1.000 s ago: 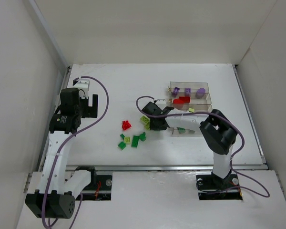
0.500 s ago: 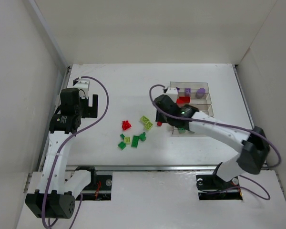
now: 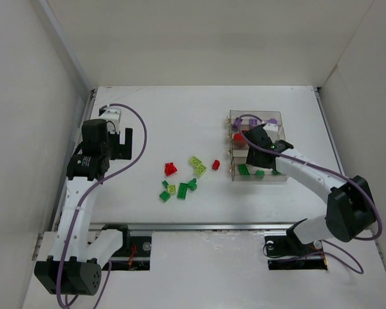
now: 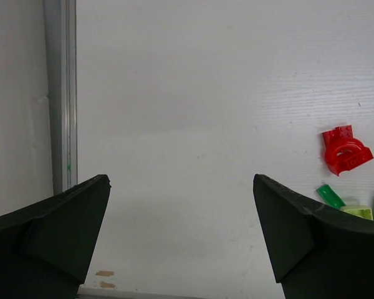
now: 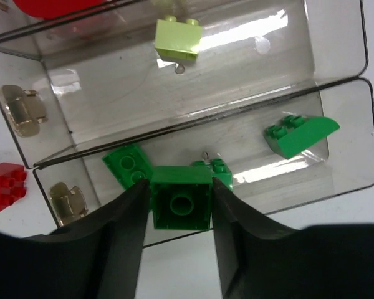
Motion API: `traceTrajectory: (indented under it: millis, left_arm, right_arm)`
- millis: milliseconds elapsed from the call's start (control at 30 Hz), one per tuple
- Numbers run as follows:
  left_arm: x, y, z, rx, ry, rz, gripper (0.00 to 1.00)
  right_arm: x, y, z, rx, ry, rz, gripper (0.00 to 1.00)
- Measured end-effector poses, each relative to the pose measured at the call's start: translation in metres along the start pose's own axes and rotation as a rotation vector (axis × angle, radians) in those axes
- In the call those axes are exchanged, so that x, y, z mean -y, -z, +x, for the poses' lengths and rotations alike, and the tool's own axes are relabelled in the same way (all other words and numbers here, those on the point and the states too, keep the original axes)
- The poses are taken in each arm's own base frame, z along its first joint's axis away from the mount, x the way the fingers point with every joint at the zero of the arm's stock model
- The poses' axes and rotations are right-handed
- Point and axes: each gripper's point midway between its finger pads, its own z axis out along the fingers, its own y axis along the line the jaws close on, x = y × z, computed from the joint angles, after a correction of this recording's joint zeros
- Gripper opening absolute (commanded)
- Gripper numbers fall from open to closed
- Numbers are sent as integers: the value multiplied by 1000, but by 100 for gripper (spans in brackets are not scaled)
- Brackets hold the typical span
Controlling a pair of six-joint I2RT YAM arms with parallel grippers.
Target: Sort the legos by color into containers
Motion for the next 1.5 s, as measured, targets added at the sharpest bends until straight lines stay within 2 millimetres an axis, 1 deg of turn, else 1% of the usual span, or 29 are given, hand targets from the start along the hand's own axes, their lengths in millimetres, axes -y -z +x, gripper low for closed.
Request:
traceTrajectory:
  millis: [33, 133, 167, 233, 267, 367, 433, 500, 567, 600, 667, 700, 733, 767, 800, 900, 967, 1067, 1167, 1333, 1433, 1467, 1500]
  left_arm:
    - [0, 0, 0, 0, 0, 0, 99]
    - [0, 0, 0, 1, 0, 0, 99]
    - [0, 0, 0, 1, 0, 0, 99]
    - [0, 0, 0, 1, 0, 0, 99]
    - [0, 0, 0, 1, 0, 0, 99]
    - [0, 0, 0, 1, 0, 0, 99]
    - [0, 0, 0, 1, 0, 0, 99]
    - [0, 0, 0, 1, 0, 0, 100]
    - [0, 0, 0, 2, 0, -1, 100]
    - [-1, 0, 0, 1, 1, -4, 100]
    - [-2, 0, -1, 3, 3, -11, 100]
    - [-2, 0, -1, 3, 3, -13, 100]
    - [-3, 0, -1, 4, 3, -17, 100]
    - [-3, 0, -1, 4, 3, -19, 100]
    - [-3, 0, -1, 5, 4, -20, 100]
    - [-4, 0, -2, 6, 4, -25, 100]
    - [-5, 0, -2, 6, 4, -27, 100]
    - [-5, 0, -2, 6, 4, -27, 100]
    - [-5, 0, -2, 6, 4, -27, 100]
    - [-5, 0, -2, 6, 4, -27, 100]
    - [-5, 1, -2, 8, 4, -27, 100]
    - [-5, 1, -2, 10, 4, -27, 100]
    - [-5, 2, -2, 12, 5, -27, 100]
  right_arm:
    - [-1, -1, -2, 5, 7, -7, 54]
    - [-4, -1, -6, 15, 31, -25, 73]
    - [-4, -1, -6, 17, 46, -30, 88]
    - [-7, -1, -9, 17, 60, -35, 97]
    - [-9, -1, -11, 16, 66, -38, 99]
    - [-15, -1, -12, 12, 86, -47, 99]
    - [-23, 6, -9, 22, 120, -70, 100]
    - [-48, 24, 0, 48, 199, -142, 100]
    - [-83, 53, 13, 81, 294, -263, 100]
    - [-106, 71, 21, 96, 340, -347, 98]
    - [-139, 102, 35, 106, 403, -485, 93]
    - [-152, 112, 42, 103, 426, -538, 91]
    - [-162, 117, 48, 96, 446, -574, 88]
    - [-170, 119, 54, 86, 466, -599, 81]
    - [-177, 118, 63, 69, 491, -613, 78]
    - [-188, 101, 97, -11, 586, -624, 67]
    - [-190, 89, 119, -67, 647, -618, 67]
    - [-191, 78, 138, -117, 709, -615, 67]
    - [-196, 75, 144, -134, 747, -631, 67]
    - [-213, 72, 143, -123, 765, -654, 57]
    - [-219, 65, 148, -130, 775, -646, 55]
    - [-219, 62, 149, -133, 779, -639, 49]
    - [-218, 58, 151, -134, 787, -631, 45]
